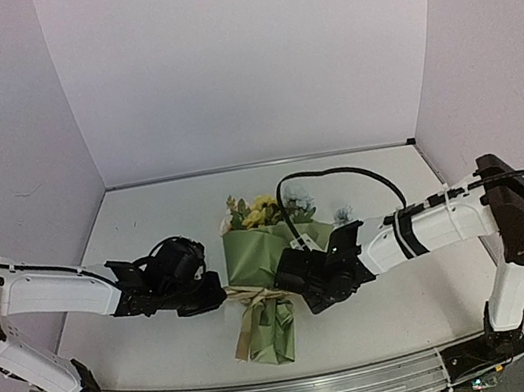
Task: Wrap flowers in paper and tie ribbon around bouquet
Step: Tie the half-tied ribbon around the folded bouquet.
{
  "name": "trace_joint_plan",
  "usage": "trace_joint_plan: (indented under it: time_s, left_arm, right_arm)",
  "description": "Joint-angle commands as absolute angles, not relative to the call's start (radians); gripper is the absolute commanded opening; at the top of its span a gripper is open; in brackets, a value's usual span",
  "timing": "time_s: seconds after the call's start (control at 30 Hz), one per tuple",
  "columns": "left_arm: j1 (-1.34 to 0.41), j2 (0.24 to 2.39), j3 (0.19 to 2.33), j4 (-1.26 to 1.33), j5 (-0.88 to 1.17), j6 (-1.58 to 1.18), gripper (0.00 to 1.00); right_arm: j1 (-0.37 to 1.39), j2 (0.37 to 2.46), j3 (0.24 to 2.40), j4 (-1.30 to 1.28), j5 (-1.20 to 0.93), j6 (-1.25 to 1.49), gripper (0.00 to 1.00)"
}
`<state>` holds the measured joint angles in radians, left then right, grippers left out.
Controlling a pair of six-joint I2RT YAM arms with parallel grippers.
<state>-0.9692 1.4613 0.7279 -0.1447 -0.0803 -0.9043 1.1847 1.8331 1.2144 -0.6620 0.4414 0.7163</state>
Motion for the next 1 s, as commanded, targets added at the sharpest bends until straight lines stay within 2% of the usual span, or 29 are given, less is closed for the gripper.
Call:
trace_joint_plan:
  time_s: [0.0, 0.5, 0.97]
  left_arm:
    - [-0.935, 1.420, 0.699, -0.134, -0.073, -0.939, 0.00]
    - [-0.929, 1.352, 0.641, -0.208, -0.175, -1.039, 0.00]
    - [-0.904, 1.318, 0.576, -0.251, -0.230, -1.146, 0.00]
  right_arm:
    - [1.208, 1.878, 1.230, -0.725, 0.507, 0.691, 0.00]
    - [1.173, 1.871, 1.140, -0.752, 0.496, 0.858, 0.00]
    - [1.123, 1.861, 1.085, -0.752, 0.459, 0.906, 0.00]
